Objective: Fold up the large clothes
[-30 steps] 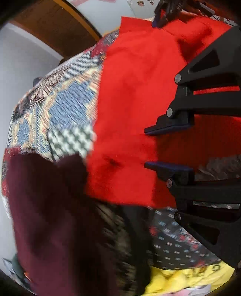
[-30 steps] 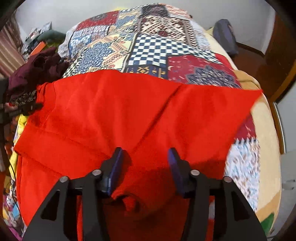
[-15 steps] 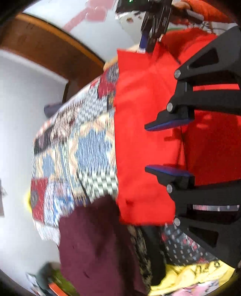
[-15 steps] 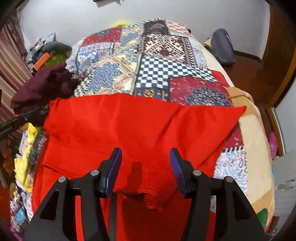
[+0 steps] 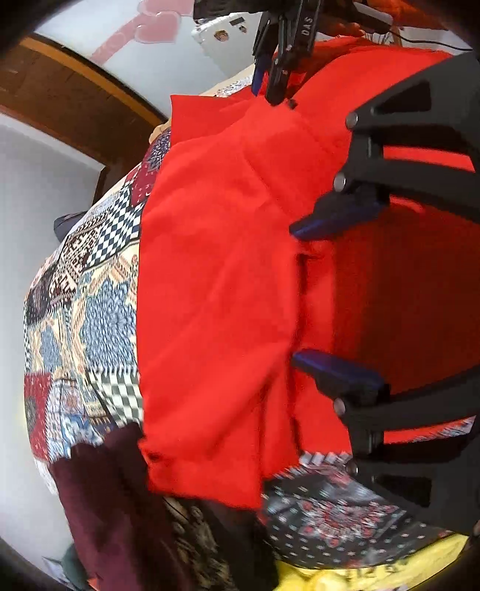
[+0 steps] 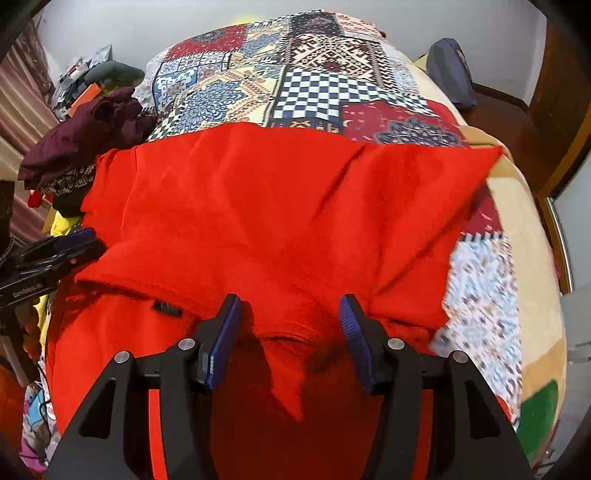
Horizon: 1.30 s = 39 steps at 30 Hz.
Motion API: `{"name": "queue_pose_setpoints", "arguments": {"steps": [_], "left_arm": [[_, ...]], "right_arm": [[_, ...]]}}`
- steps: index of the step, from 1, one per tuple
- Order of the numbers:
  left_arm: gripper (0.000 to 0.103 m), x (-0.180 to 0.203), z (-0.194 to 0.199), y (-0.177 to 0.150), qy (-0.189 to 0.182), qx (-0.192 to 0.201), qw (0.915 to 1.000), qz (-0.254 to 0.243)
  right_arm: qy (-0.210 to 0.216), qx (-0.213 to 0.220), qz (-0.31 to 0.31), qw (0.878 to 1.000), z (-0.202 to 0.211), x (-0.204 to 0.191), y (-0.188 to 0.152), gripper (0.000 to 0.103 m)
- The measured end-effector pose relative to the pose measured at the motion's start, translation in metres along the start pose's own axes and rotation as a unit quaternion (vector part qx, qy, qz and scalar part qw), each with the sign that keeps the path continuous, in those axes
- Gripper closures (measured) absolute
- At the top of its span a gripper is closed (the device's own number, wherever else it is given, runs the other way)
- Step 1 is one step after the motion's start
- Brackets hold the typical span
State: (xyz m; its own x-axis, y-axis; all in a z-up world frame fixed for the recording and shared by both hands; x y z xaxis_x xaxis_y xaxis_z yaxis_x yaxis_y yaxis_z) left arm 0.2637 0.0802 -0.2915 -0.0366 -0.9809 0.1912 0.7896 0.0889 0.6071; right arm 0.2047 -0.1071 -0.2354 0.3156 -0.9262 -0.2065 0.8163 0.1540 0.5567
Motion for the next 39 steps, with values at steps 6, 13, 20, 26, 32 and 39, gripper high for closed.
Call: {"name": "queue_pose_setpoints", "arguments": {"steps": [6, 13, 20, 26, 32, 39], "left_arm": [[0.039, -0.030, 0.028, -0.008, 0.041, 0.002, 0.9991, -0.004], [0.035, -0.101, 0.063, 0.014, 0.081, 0.062, 0.9898, 0.100], [0.033, -0.145, 0.035, 0.021, 0.008, 0.055, 0.9670, 0.249], [0.033, -0.136, 0.005, 0.025, -0.018, 0.046, 0.9659, 0.254], [0.033, -0.129, -0.005, 0.044, -0.023, 0.065, 0.9668, 0.246], [0.031, -0.144, -0.036, 0.047, -0.003, 0.054, 0.9618, 0.268]], "right_arm": [[-0.016, -0.001, -0.023, 1.000, 0.016, 0.023, 0.001, 0.046], [-0.025, 0.036, -0.075, 0.996, 0.030, 0.054, 0.025, 0.043], [-0.005, 0.028, -0.128, 0.991, 0.017, 0.066, 0.036, 0.042], [-0.029, 0.028, -0.098, 0.994, 0.033, 0.074, 0.033, 0.042], [-0.044, 0.047, -0.120, 0.991, 0.037, 0.100, 0.044, 0.042], [-0.016, 0.025, -0.206, 0.978, -0.019, 0.120, 0.049, 0.042]]}}
Point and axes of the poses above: each gripper's, at about its wrist camera, not at the fingertips, and z roughly against the way its jaws point, x to its right, y to its top, the point moved 8 cm from there along -z, roughly the way its jaws point, and after that the axes turned 10 degrees about x, right-handed, at the moved point
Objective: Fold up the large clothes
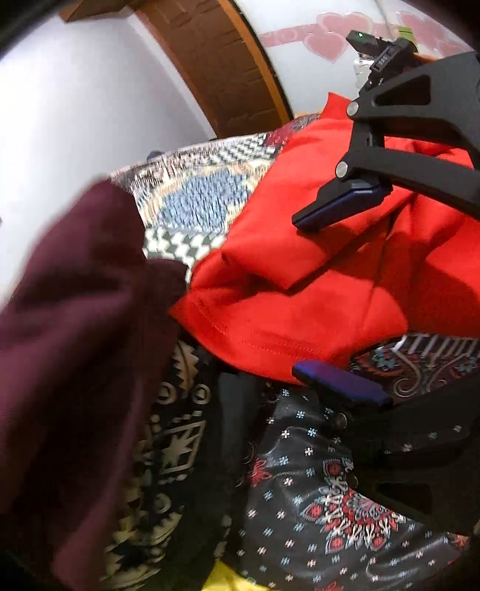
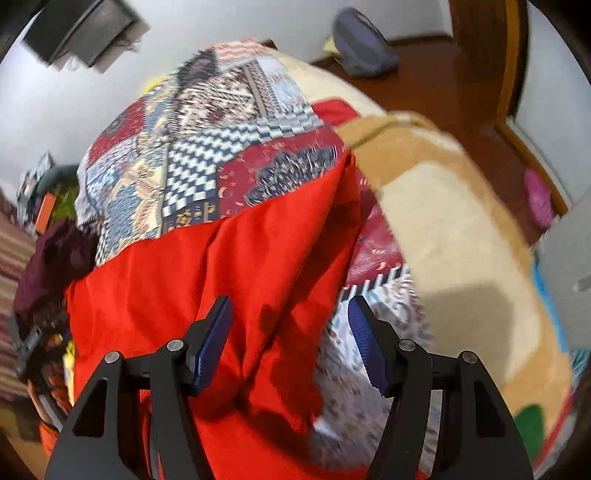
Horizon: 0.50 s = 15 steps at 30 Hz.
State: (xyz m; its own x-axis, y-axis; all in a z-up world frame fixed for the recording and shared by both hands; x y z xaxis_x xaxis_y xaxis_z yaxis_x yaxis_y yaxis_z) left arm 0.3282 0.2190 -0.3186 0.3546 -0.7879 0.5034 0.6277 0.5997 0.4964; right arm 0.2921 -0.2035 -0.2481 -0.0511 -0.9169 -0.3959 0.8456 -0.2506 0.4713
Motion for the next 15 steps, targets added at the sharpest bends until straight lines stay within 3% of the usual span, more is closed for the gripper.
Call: {"name": "queue_pose_setpoints", "arguments": {"steps": [3, 7, 9, 11, 15], "left_arm": [[0.027, -0.004, -0.016, -0.002, 0.025, -0.004, 0.9996, -0.010], [0.024, 0.003, -0.033, -0.009, 0.028, -0.024, 0.9988, -0.032], [0.024, 0.008, -0.034, -0.009, 0.030, -0.022, 0.9984, -0.043], [0.036, 0.010, -0.033, -0.007, 0.036, -0.013, 0.9980, -0.050], [0.060, 0.008, -0.021, -0.006, 0.060, 0.002, 0.9952, -0.077]], "right_arm": [[0.016, -0.014, -0.021, 1.000, -0.023, 0.000, -0.002, 0.042], [0.030, -0.015, -0.016, 0.999, -0.039, -0.005, -0.001, 0.042], [0.031, -0.009, -0.011, 0.999, -0.042, -0.007, 0.004, 0.053], [0.021, -0.008, -0.006, 1.000, -0.046, -0.004, 0.008, 0.076], [0.022, -0.005, 0.009, 1.000, -0.046, -0.010, 0.011, 0.088]]}}
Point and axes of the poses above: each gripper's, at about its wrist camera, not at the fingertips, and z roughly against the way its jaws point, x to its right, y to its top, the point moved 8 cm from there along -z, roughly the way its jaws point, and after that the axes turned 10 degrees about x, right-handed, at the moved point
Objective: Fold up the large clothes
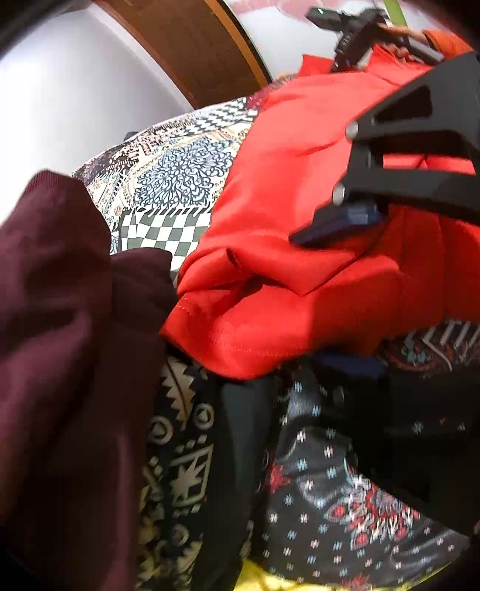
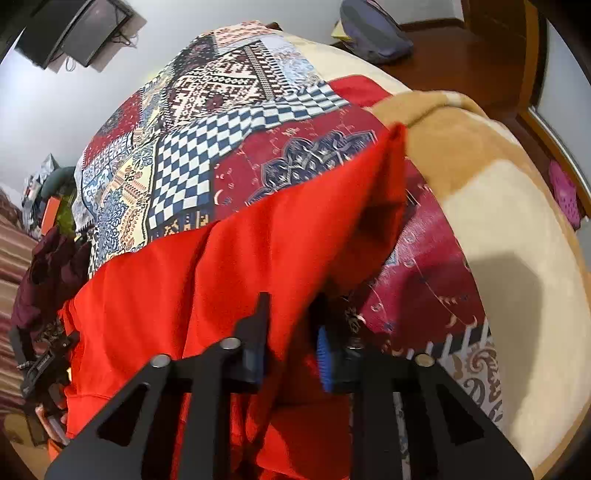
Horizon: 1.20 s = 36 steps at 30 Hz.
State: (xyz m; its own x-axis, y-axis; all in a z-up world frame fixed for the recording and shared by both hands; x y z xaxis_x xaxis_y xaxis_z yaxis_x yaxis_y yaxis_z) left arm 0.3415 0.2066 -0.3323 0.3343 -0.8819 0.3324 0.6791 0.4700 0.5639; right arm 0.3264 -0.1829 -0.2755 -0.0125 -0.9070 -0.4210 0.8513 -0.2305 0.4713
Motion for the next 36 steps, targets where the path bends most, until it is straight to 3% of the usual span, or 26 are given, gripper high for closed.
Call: {"name": "queue_pose_setpoints", "arguments": {"steps": [3, 4, 12, 18, 25, 36], "left_arm": [[0.077, 0.005, 0.011, 0.002, 0.022, 0.014, 0.9992, -0.030], [0.090, 0.011, 0.015, 0.002, 0.011, 0.017, 0.9990, -0.039], [0.092, 0.065, 0.062, 0.016, 0.010, 0.073, 0.9867, -0.145], [0.093, 0.107, 0.079, 0.053, -0.007, 0.113, 0.9786, -0.171], [0.093, 0.132, 0.035, 0.088, -0.004, 0.109, 0.9770, -0.184], [0.092, 0.105, -0.059, 0.109, 0.023, 0.043, 0.9837, -0.173]], "right_arm": [[-0.007, 0.026, 0.030, 0.999, 0.013, -0.009, 0.005, 0.091], [-0.008, 0.035, 0.035, 0.999, 0.016, -0.012, 0.007, 0.091], [0.001, 0.085, 0.054, 0.995, 0.057, -0.027, 0.027, 0.092], [-0.006, 0.117, 0.086, 0.989, 0.068, -0.046, 0.053, 0.092], [-0.028, 0.143, 0.095, 0.985, 0.058, -0.046, 0.089, 0.092], [-0.092, 0.113, 0.092, 0.985, -0.003, -0.008, 0.125, 0.092]]}}
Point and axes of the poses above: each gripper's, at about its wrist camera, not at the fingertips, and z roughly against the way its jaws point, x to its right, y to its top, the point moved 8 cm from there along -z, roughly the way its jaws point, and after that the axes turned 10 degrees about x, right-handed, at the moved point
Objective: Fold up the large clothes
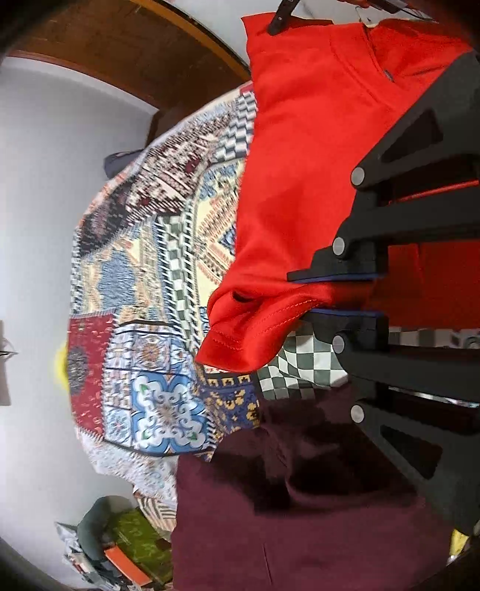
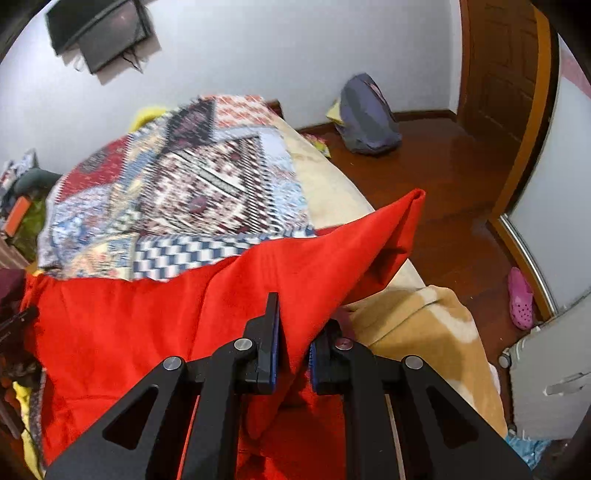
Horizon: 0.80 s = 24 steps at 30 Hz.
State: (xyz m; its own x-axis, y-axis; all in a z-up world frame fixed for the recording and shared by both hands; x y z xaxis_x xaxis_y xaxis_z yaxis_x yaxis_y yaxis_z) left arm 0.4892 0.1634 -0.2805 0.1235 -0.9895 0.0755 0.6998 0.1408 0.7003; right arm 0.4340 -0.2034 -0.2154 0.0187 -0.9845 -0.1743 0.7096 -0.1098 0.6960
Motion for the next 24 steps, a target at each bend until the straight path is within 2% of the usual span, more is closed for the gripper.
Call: {"name": "queue_pose_setpoints", "arguments": {"steps": [3, 5, 7, 9, 11, 12, 14, 17, 19, 24], "left_arm": [[0.090, 0.008, -0.008, -0.007, 0.017, -0.010, 0.9988, -0.045], [0.084, 0.011, -0.010, -0.014, 0.027, -0.018, 0.9968, -0.072], [0.074, 0.010, -0.007, -0.020, 0.025, -0.028, 0.9964, -0.076], [0.074, 0.009, 0.001, -0.027, 0.014, -0.035, 0.9969, -0.069], [0.072, 0.009, 0.011, -0.032, 0.013, -0.036, 0.9971, -0.066], [0.070, 0.010, 0.018, -0.033, 0.013, -0.036, 0.9973, -0.062], [0.066, 0.015, 0.034, -0.034, 0.000, -0.026, 0.9982, -0.055], [0.065, 0.028, 0.056, -0.032, -0.022, -0.010, 0.9989, -0.042], [0.065, 0.044, 0.067, -0.031, -0.048, -0.004, 0.9981, -0.037], [0.059, 0.091, 0.070, -0.040, -0.093, -0.010, 0.9940, -0.058]], "right_arm": [[-0.014, -0.022, -0.004, 1.000, -0.014, 0.010, -0.009, 0.087], [-0.023, -0.036, -0.013, 0.999, -0.016, 0.017, -0.015, 0.085], [-0.028, -0.042, -0.019, 0.999, -0.013, 0.022, -0.019, 0.085], [-0.033, -0.042, -0.024, 0.998, -0.002, 0.025, -0.022, 0.082], [-0.031, -0.048, -0.026, 0.998, 0.009, 0.024, -0.024, 0.073], [-0.025, -0.047, -0.026, 0.998, 0.018, 0.020, -0.024, 0.071], [-0.015, -0.036, -0.013, 0.999, 0.031, 0.010, -0.023, 0.069], [0.001, -0.020, 0.023, 1.000, 0.051, -0.014, -0.020, 0.060], [0.020, -0.010, 0.045, 0.999, 0.060, -0.033, -0.022, 0.058], [0.040, -0.033, 0.085, 0.995, 0.046, -0.065, -0.043, 0.056]]}}
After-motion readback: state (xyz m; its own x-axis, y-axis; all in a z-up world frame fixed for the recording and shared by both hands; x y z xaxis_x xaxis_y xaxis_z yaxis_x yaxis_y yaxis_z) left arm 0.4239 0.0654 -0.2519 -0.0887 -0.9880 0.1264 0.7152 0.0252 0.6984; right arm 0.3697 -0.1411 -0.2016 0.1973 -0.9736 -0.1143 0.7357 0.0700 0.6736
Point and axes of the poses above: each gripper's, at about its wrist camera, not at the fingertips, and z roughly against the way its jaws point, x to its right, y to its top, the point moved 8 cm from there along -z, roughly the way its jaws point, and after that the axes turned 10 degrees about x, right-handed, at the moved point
